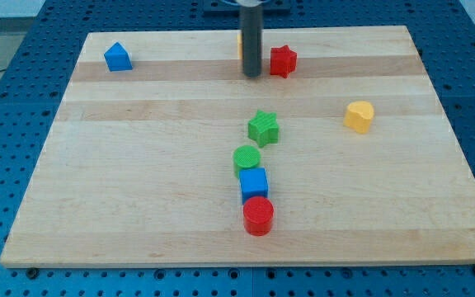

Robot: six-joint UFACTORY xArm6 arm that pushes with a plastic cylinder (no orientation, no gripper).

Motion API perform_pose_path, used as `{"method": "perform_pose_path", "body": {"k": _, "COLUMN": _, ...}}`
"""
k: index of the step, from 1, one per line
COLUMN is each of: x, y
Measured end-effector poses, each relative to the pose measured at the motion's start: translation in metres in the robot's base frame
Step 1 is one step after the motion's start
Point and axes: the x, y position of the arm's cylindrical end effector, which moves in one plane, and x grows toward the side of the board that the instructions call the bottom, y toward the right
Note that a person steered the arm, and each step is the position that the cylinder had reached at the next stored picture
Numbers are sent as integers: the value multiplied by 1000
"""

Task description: Move the yellow hexagon towards right of the blue triangle

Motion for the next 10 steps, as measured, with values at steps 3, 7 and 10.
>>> {"method": "perform_pose_path", "body": {"k": 3, "x": -24, "y": 132}}
{"method": "perform_pose_path", "body": {"k": 7, "x": -47, "y": -35}}
{"method": "perform_pose_path", "body": {"k": 10, "x": -76, "y": -94}}
